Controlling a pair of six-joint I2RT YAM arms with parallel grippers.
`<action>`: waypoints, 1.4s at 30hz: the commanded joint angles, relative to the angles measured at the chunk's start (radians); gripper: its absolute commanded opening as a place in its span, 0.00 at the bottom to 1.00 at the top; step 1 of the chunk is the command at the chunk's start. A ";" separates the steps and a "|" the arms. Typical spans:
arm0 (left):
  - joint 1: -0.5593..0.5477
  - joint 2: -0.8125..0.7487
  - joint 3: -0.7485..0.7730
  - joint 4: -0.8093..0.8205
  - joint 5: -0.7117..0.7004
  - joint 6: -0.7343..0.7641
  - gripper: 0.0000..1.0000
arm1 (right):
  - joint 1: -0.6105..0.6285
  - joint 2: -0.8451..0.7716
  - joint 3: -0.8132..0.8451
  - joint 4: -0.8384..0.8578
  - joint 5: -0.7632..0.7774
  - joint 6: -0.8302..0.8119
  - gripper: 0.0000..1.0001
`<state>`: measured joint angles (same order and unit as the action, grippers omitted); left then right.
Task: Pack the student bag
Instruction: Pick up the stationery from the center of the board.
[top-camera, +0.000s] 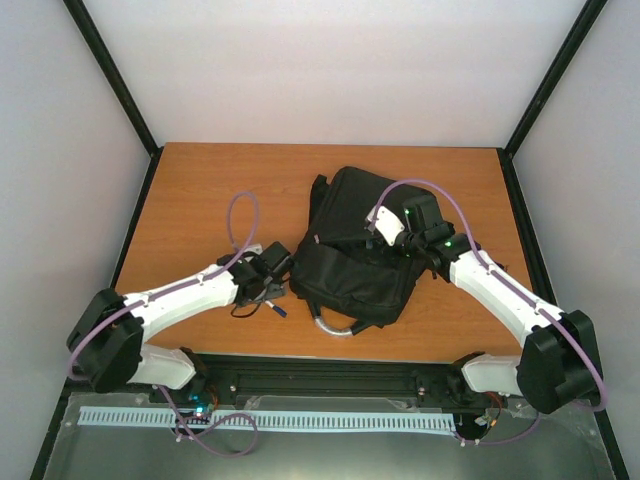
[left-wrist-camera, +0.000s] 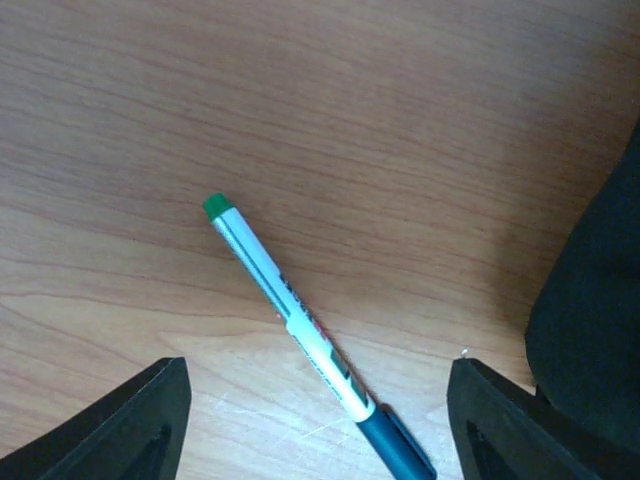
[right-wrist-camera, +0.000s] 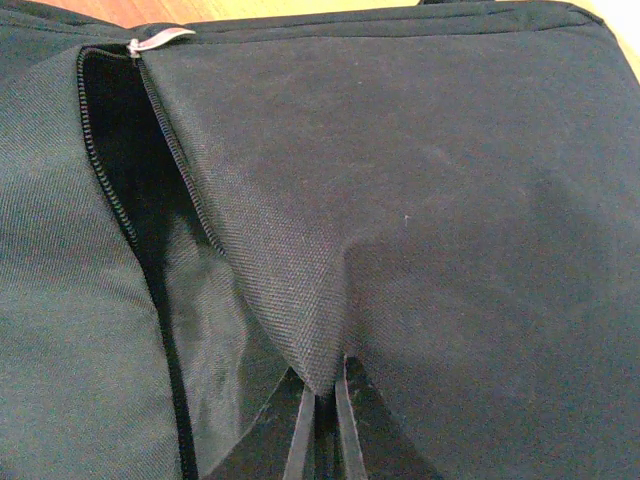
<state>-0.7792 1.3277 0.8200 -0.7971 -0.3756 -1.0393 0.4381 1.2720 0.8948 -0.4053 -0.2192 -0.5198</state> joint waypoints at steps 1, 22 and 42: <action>0.009 0.061 0.025 0.050 0.077 -0.080 0.67 | 0.002 0.006 0.027 0.030 -0.037 -0.010 0.03; 0.161 0.274 0.051 0.142 0.136 -0.014 0.47 | 0.002 0.010 0.027 0.026 -0.045 -0.013 0.03; 0.161 0.262 0.194 0.098 0.194 0.274 0.57 | 0.001 0.013 0.029 0.022 -0.044 -0.014 0.03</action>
<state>-0.6186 1.6917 0.9920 -0.6716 -0.1677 -0.8078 0.4377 1.2819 0.8948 -0.4149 -0.2234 -0.5278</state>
